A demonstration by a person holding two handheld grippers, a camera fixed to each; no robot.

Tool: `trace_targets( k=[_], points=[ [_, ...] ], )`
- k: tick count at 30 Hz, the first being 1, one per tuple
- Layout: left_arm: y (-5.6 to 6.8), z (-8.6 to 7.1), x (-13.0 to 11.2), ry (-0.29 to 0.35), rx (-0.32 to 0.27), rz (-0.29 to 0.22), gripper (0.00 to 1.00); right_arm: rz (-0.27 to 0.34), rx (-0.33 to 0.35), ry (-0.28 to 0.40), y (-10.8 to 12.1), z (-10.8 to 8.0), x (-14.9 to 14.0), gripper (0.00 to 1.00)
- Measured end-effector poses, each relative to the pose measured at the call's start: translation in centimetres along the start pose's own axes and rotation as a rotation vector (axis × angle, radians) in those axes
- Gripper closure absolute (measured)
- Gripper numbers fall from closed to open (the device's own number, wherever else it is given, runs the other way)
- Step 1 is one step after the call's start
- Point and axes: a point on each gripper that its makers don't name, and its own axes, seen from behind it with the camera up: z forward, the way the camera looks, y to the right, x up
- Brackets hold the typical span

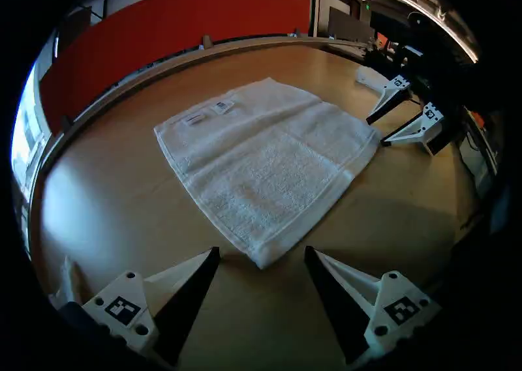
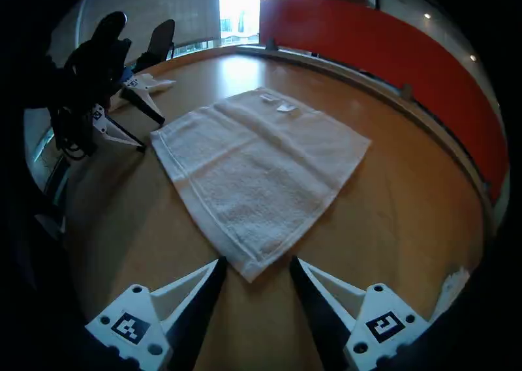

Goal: Fold towel

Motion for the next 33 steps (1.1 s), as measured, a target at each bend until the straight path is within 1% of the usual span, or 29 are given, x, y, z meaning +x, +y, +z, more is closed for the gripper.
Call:
trace_targets(
  k=[2, 5, 8, 12, 14, 16, 18, 21, 24, 26, 33],
  points=[
    [0.04, 0.02, 0.01, -0.005, 0.0, 0.002, 0.06, 0.003, 0.002, -0.002, -0.05, 0.0, -0.01, 0.3],
    [0.22, 0.04, 0.03, -0.012, -0.005, 0.007, 0.13, 0.001, 0.005, -0.005, -0.22, -0.03, 0.0, 0.38],
    [0.4, 0.06, 0.05, -0.019, -0.006, 0.009, 0.19, -0.003, 0.009, -0.005, -0.47, -0.14, -0.02, 0.46],
    [0.53, 0.09, 0.05, -0.024, -0.002, 0.003, 0.24, -0.001, 0.009, -0.002, -0.69, -0.29, -0.12, 0.59],
    [0.55, 0.08, 0.02, -0.025, 0.0, 0.001, 0.26, 0.004, 0.007, -0.001, -0.7, -0.33, -0.16, 0.64],
    [0.6, 0.07, 0.0, -0.028, 0.0, 0.0, 0.32, 0.007, 0.004, 0.0, -0.72, -0.34, -0.21, 0.68],
    [0.61, 0.06, 0.0, -0.031, 0.001, -0.001, 0.36, 0.009, 0.003, -0.001, -0.73, -0.31, -0.24, 0.71],
    [0.53, 0.05, 0.05, -0.035, 0.006, -0.006, 0.54, 0.011, 0.003, -0.002, -0.74, -0.23, -0.25, 0.77],
    [0.4, 0.07, 0.08, -0.038, 0.014, -0.016, 0.72, 0.015, 0.003, -0.004, -0.71, -0.22, -0.27, 0.82],
    [0.39, 0.09, 0.12, -0.04, 0.019, -0.024, 0.8, 0.017, 0.003, -0.004, -0.7, -0.28, -0.3, 0.83],
    [0.69, -0.2, 0.35, -0.043, 0.019, -0.049, 0.85, 0.034, -0.001, 0.011, -0.54, -0.61, 0.16, 0.85]
  ],
)
